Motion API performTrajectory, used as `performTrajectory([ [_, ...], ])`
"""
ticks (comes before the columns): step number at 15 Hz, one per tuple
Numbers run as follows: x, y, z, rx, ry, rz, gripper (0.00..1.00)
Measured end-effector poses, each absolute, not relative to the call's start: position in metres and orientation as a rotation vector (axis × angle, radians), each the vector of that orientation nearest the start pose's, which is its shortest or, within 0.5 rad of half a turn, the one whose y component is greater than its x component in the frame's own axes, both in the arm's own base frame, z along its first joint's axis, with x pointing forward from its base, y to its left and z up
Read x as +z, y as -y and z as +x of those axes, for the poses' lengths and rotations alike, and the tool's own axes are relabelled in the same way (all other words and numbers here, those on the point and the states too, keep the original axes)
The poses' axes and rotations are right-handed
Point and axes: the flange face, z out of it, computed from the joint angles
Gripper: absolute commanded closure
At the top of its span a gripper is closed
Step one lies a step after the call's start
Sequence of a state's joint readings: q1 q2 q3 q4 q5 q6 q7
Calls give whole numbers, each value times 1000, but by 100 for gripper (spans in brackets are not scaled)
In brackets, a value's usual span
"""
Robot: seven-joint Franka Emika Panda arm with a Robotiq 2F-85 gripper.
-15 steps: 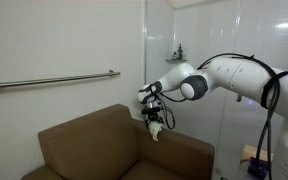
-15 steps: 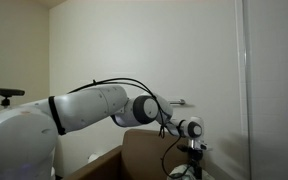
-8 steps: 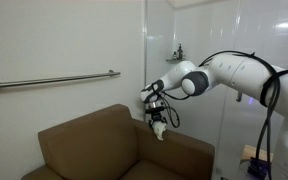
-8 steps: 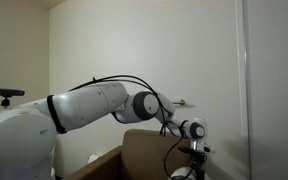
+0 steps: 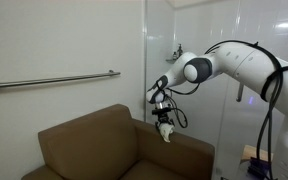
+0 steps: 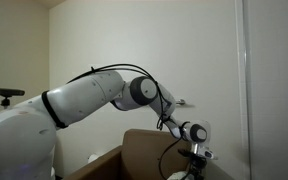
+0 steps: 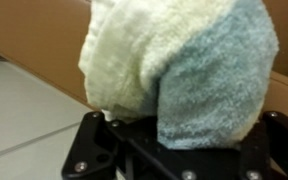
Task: Use the white towel to wipe the right armrest of the sofa.
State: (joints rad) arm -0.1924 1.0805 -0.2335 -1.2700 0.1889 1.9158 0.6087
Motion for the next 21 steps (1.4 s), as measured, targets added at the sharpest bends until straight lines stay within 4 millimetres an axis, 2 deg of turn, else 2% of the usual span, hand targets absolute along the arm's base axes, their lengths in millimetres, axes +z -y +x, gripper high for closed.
performTrajectory([
  [7, 73, 242, 584, 701, -1684, -2625, 91],
  [12, 72, 238, 531, 706, -1770, -2529, 91],
  [17, 72, 237, 459, 732, -1874, -2452, 91],
  [21, 73, 233, 400, 664, -1951, -2452, 91],
])
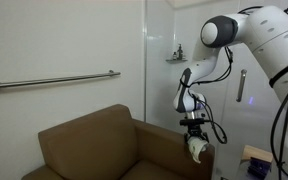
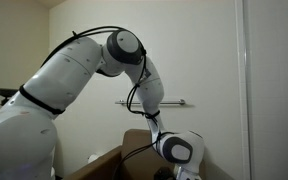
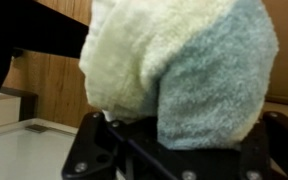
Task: Use the white towel to wipe the right armrest of the sofa.
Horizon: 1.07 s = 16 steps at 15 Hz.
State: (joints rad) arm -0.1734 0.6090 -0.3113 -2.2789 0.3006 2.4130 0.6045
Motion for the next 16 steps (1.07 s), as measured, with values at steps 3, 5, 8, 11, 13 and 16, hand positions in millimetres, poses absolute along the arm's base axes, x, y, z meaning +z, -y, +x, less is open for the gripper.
performTrajectory([
  [3, 74, 240, 401, 619, -1953, -2493, 91],
  [5, 75, 250, 429, 555, -1935, -2545, 91],
  [8, 75, 258, 480, 506, -1881, -2606, 91],
  [11, 75, 256, 532, 470, -1813, -2648, 91],
  [13, 76, 251, 565, 430, -1764, -2680, 91],
  [16, 80, 244, 613, 327, -1696, -2730, 91],
])
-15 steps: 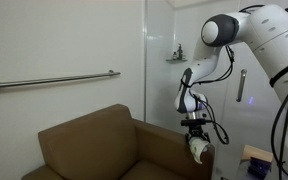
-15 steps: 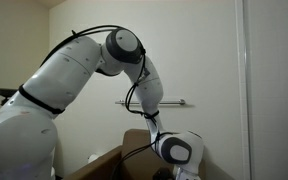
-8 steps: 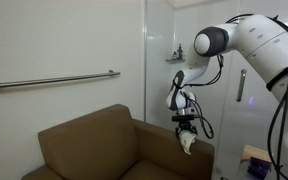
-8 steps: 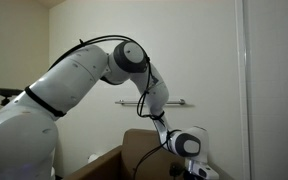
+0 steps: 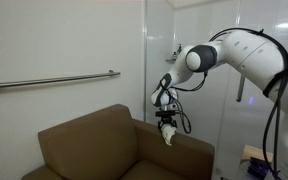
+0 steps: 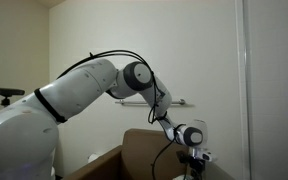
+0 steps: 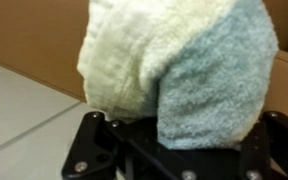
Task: Use the white towel to wipe the right armrest of the sofa.
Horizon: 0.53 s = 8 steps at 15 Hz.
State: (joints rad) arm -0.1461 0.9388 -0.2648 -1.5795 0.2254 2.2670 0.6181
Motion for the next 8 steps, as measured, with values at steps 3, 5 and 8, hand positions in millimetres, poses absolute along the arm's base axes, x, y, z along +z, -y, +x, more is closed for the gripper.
performTrajectory([
  [3, 82, 232, 655, 257, -1646, -2770, 91],
  [5, 81, 225, 675, 256, -1613, -2791, 91],
  [8, 79, 220, 693, 305, -1571, -2836, 91],
])
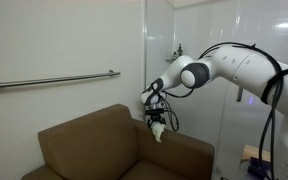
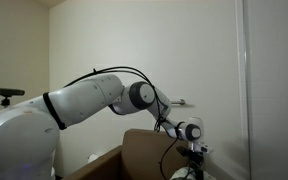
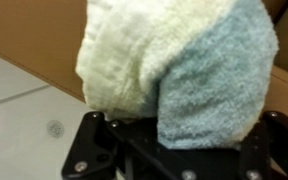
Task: Use the white towel to wipe the right armrest of the sofa.
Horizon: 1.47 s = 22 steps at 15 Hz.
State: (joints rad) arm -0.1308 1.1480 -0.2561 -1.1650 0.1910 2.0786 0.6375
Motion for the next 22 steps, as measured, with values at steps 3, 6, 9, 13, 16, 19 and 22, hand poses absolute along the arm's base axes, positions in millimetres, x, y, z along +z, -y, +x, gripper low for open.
performTrajectory([
  [3, 77, 220, 698, 354, -1555, -2860, 91],
  [6, 78, 220, 696, 344, -1525, -2871, 91],
  [9, 80, 220, 687, 275, -1481, -2872, 91],
  [13, 81, 224, 662, 268, -1497, -2843, 91],
  [16, 81, 228, 634, 329, -1539, -2810, 91],
  [19, 79, 234, 600, 390, -1593, -2762, 91],
  [22, 78, 236, 563, 443, -1643, -2726, 91],
])
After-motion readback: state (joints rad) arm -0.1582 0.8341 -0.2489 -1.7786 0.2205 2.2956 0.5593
